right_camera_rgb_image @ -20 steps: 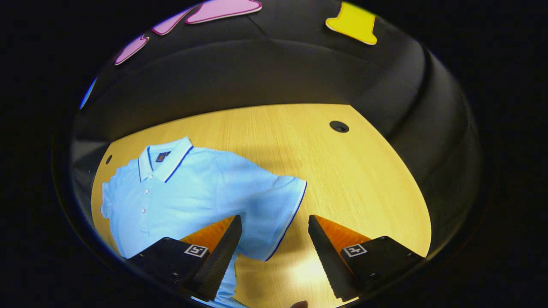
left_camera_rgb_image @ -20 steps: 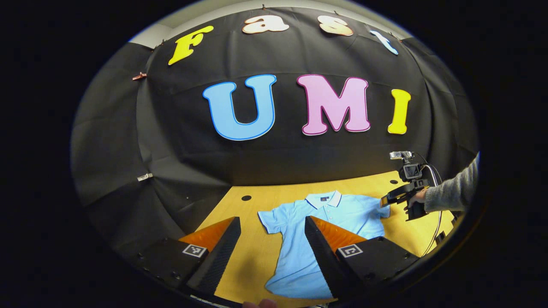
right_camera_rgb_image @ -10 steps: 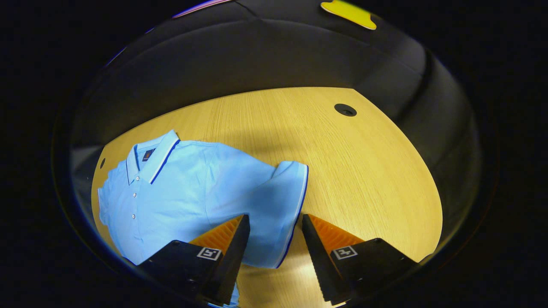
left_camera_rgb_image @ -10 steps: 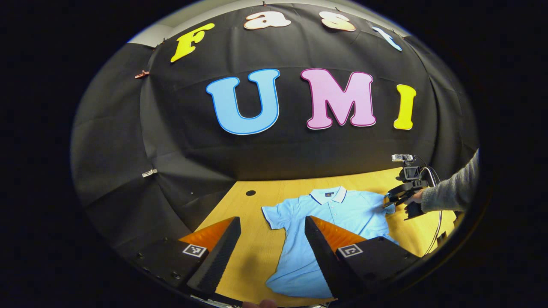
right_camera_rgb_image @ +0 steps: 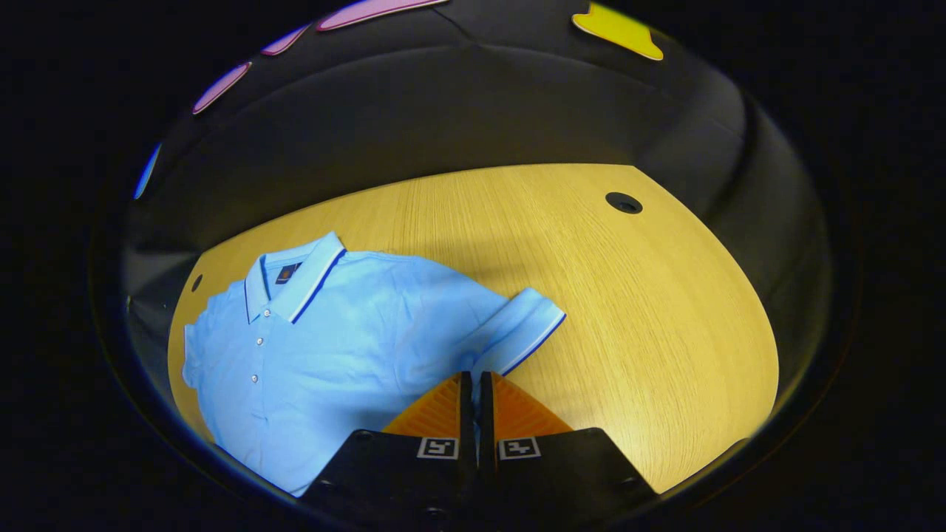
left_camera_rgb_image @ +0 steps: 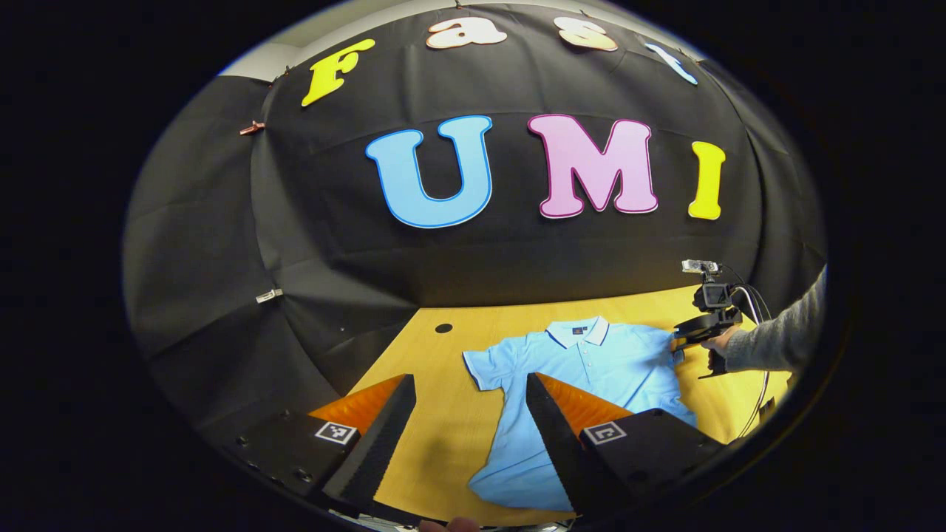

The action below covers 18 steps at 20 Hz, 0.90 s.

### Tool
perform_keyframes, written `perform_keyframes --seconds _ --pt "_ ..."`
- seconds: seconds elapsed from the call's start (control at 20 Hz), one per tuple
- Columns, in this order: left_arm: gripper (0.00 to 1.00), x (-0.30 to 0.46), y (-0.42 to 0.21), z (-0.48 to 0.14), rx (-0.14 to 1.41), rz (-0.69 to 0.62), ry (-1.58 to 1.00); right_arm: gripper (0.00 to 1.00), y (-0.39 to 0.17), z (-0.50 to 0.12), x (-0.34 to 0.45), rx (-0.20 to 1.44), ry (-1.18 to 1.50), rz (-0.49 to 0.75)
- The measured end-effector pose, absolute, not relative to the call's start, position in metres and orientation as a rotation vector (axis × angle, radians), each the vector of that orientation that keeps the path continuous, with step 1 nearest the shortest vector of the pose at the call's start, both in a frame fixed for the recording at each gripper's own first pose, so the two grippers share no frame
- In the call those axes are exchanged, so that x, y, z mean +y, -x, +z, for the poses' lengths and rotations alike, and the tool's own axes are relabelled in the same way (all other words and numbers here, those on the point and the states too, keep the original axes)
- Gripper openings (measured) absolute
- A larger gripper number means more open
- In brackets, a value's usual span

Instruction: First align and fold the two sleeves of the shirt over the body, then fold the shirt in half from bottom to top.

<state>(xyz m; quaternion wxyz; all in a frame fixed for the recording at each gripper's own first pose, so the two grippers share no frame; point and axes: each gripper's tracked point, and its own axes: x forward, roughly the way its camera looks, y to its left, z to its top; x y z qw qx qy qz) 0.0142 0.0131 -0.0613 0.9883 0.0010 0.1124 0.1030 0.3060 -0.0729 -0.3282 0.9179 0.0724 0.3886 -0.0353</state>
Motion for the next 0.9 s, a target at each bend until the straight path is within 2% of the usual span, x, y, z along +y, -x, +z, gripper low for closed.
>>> perform_keyframes --seconds 0.45,0.9 --pt "0.99 0.022 -0.005 -0.067 0.219 0.222 0.031 0.05 -0.309 -0.277 -0.036 0.676 -0.127 0.03" --pt "0.99 0.04 0.015 -0.075 0.222 0.268 0.059 0.05 -0.304 -0.24 0.077 0.619 -0.023 0.28"
